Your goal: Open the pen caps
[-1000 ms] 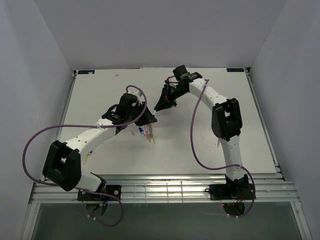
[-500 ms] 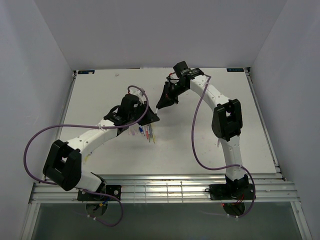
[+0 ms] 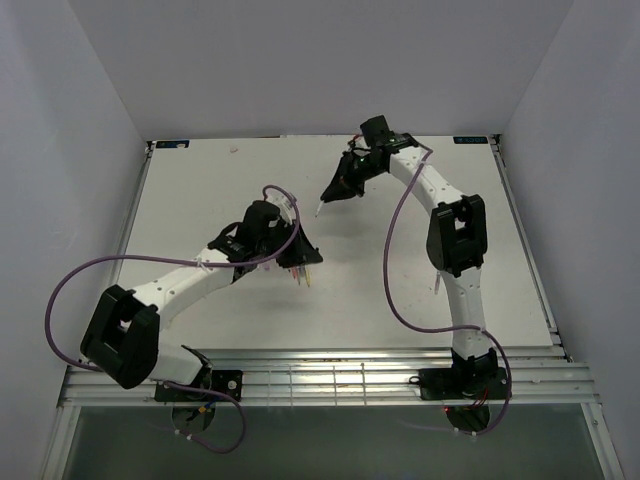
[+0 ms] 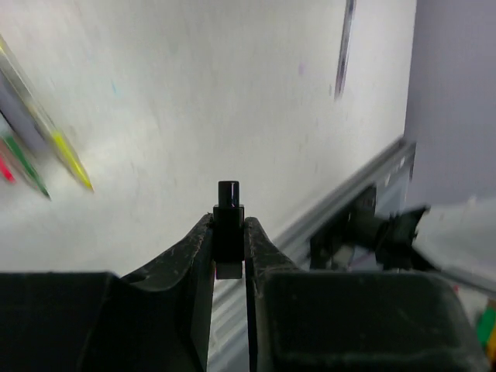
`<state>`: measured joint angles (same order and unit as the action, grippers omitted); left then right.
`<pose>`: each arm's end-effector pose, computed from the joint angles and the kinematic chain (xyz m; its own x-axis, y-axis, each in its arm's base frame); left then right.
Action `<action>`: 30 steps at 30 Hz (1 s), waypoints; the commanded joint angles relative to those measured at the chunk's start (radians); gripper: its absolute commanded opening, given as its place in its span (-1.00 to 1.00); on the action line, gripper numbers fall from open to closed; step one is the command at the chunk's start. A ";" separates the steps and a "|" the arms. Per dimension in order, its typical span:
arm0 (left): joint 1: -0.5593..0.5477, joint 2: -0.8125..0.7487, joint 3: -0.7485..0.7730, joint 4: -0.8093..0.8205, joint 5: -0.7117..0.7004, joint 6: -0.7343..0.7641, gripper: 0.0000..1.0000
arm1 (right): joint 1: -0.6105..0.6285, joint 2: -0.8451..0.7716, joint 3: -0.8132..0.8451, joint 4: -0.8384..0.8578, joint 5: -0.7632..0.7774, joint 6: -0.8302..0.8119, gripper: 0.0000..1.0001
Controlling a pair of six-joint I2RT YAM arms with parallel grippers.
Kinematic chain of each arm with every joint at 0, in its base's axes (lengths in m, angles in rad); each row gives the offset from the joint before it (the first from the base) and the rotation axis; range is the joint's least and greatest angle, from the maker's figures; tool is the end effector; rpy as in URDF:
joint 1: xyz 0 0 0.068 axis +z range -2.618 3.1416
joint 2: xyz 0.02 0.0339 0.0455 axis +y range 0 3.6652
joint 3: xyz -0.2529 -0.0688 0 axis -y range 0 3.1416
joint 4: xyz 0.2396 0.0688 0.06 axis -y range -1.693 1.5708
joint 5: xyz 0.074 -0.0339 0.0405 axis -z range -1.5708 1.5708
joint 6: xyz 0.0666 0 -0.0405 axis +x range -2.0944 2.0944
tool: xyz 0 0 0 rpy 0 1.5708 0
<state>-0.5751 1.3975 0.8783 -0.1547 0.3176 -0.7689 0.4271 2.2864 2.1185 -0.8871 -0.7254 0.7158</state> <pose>0.2584 -0.1923 0.2102 -0.8780 -0.2181 -0.4261 0.1544 0.7135 -0.6834 0.4306 0.2445 0.2158 -0.9963 0.0860 0.0065 0.0610 0.6481 0.7591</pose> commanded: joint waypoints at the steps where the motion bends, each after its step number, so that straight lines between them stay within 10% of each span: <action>1: -0.072 -0.078 -0.058 -0.230 0.230 0.003 -1.00 | -0.188 0.007 0.063 0.318 0.198 0.020 -0.85; 30: 0.227 0.061 0.134 -0.595 -0.284 0.129 -1.00 | 0.061 -0.217 -0.443 0.201 0.080 -0.354 -0.85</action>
<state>-0.3542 1.4437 0.9882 -0.7136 0.1230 -0.6506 0.4610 2.0830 1.6833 -0.6704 -0.6163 0.4091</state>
